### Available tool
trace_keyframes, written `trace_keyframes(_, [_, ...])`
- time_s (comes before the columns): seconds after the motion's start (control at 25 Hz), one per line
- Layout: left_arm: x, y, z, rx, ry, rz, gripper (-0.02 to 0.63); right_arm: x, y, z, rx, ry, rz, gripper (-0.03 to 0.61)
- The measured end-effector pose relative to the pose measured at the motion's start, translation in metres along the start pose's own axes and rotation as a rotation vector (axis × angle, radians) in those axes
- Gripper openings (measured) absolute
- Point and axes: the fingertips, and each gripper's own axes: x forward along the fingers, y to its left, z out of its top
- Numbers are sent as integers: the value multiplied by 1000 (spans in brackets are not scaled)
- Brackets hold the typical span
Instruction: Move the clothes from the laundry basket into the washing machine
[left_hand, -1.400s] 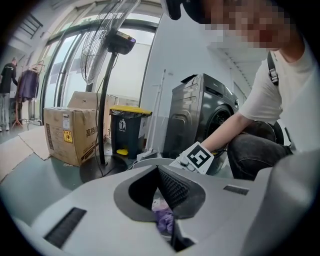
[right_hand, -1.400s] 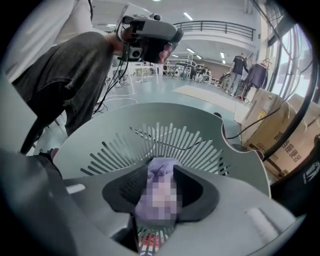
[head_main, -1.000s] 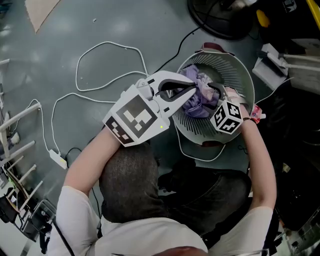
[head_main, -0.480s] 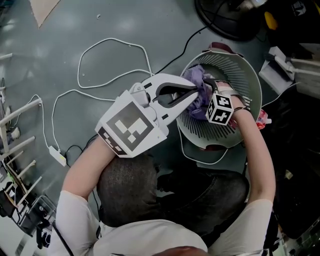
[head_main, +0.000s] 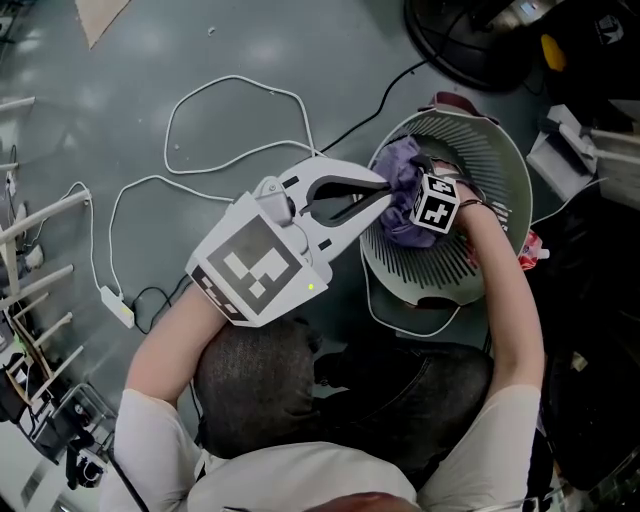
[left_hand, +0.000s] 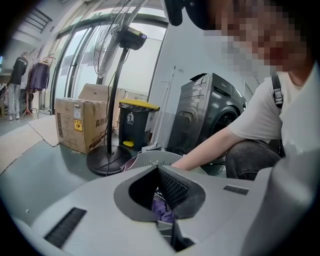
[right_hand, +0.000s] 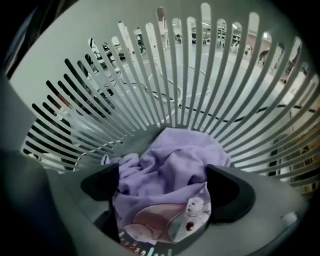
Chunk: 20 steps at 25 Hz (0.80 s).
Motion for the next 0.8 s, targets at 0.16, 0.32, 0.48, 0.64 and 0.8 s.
trace_keyframes(0.16, [-2,1,-3,-7,8,-2,6,7,15,-12,76,29,108,573])
trace_keyframes(0.32, [-1,-1,-1,-24,10,-21,6,9,33,-22,111,70,188,606])
trace_keyframes(0.48, [1,-4,0,-30,4,-35,6,19,51,-34,64,107,203,607])
trace_keyframes(0.64, [5,-3,-7,-36,20,-38,6,35,49,-46,-80,169,94,609])
trace_keyframes(0.8, [6,-5,-3,-40,13,-45,6,47,40,-61,-231,247,-8,610])
